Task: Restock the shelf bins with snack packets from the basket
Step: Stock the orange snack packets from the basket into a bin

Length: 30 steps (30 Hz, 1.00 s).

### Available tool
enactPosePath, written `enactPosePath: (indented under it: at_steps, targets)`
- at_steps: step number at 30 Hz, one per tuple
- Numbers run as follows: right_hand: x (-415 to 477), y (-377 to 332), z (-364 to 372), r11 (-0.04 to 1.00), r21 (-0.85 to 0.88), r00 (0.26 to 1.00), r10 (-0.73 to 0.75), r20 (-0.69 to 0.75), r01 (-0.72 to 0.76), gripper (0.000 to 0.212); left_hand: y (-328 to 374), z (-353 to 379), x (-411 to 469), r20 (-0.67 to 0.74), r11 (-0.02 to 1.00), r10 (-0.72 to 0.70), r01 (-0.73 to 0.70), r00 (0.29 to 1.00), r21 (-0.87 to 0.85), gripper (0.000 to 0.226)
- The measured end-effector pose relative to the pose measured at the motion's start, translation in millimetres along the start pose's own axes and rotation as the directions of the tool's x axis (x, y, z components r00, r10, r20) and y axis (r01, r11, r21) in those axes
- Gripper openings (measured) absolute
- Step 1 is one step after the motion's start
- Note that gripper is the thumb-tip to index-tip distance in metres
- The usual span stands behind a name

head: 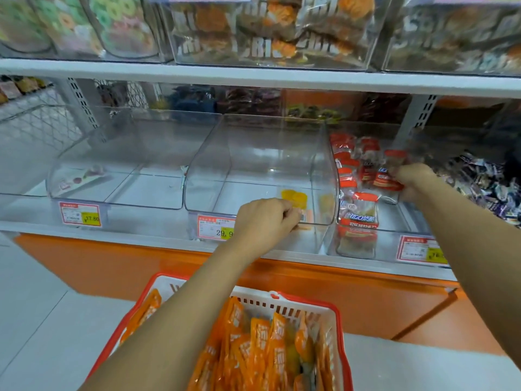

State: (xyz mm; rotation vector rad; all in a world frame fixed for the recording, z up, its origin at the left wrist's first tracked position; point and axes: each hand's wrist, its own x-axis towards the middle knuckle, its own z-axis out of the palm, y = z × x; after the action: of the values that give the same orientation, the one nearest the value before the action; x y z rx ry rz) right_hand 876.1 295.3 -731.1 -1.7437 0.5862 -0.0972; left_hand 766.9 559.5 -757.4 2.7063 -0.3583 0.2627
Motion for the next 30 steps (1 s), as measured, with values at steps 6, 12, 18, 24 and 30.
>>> enactPosePath:
  at_steps: [6,12,18,24,30]
  targets:
    - [41.5,10.5,9.5,0.998,-0.042,0.996,-0.044,0.080,0.047,0.021,-0.2,4.6,4.5,-0.003,0.999,-0.020,0.020,1.000,0.031,0.035]
    - [33.7,10.3,20.9,0.988,-0.140,0.997,-0.055,0.052,0.062,0.033,2.9,4.7,4.9,0.005,0.999,-0.006,0.005,1.000,0.048,0.034]
    - [28.2,9.5,17.5,0.956,-0.291,0.997,-0.006,0.078,0.028,0.020,4.6,2.6,3.5,0.009,0.998,-0.006,0.005,1.000,0.058,0.034]
    - [25.4,7.6,13.9,0.898,-0.434,0.998,-0.068,0.013,0.067,0.022,5.3,2.3,1.7,0.008,0.999,-0.008,0.007,1.000,0.049,0.034]
    - [-1.6,-16.0,-2.9,0.852,-0.498,0.985,-0.165,0.040,0.163,0.033,5.0,1.9,1.8,0.006,0.999,-0.003,0.002,1.000,0.035,0.034]
